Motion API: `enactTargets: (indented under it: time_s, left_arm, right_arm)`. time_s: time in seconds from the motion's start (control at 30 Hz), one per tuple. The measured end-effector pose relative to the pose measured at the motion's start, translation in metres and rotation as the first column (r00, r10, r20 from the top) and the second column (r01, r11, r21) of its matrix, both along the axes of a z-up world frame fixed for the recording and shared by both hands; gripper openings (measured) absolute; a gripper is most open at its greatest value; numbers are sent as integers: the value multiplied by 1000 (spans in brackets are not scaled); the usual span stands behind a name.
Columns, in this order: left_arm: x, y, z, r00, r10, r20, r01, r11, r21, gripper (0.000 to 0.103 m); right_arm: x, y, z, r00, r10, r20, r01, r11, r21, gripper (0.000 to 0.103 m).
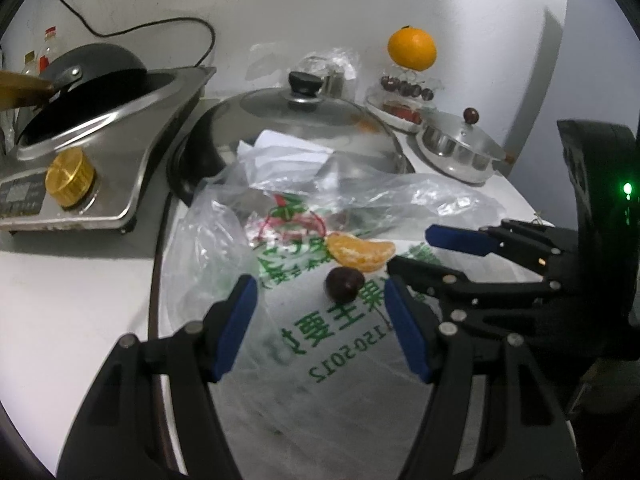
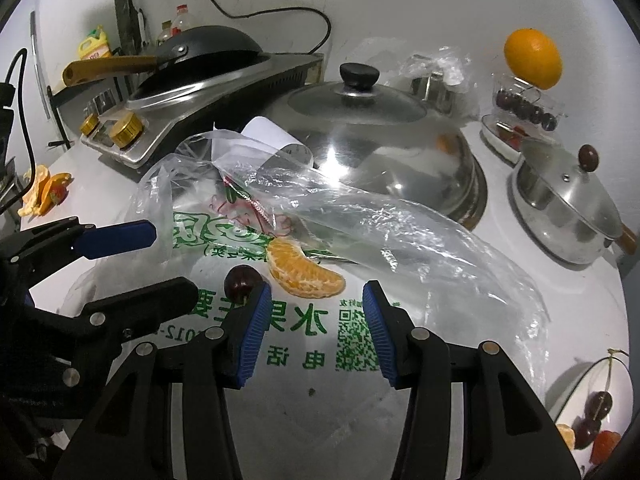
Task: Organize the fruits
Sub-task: 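Move both open grippers back toward the remaining fruit on the plastic bag, then close left gripper on the dark cherry while right gripper closes on the tangerine segment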
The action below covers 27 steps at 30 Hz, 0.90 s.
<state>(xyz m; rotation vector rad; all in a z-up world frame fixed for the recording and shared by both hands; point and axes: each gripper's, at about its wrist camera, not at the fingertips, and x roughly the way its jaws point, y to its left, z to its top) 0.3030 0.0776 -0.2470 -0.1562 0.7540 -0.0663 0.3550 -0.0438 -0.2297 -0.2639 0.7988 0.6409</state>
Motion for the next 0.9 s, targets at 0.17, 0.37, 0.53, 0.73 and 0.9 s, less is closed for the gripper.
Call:
enactTargets:
  time_s: [0.17, 0.37, 0.53, 0.73, 0.9]
  left_arm:
    - [2, 4, -4, 1000, 9, -11, -9, 1000, -7, 67]
    - [5, 6, -10, 1000, 12, -28, -13, 1000, -13, 67]
    - [6, 6, -11, 999, 11, -31, -12, 1000, -17, 67]
    - [6, 8, -12, 999, 12, -36, -13, 1000, -19, 67]
    - [7, 9, -13, 999, 11, -40, -12, 1000, -19, 67]
  right_arm:
    - [9, 5, -4, 1000, 9, -20, -9, 1000, 1, 50]
    - [18, 9, -11, 999, 13, -46, -12, 1000, 5, 50]
    - [23, 12, -16, 996, 29, -81, -28, 999, 21, 51]
    - [29, 16, -20, 995, 37, -98, -35, 999, 20, 51]
    - [31, 19, -21, 994, 45, -100, -43, 999, 19, 51]
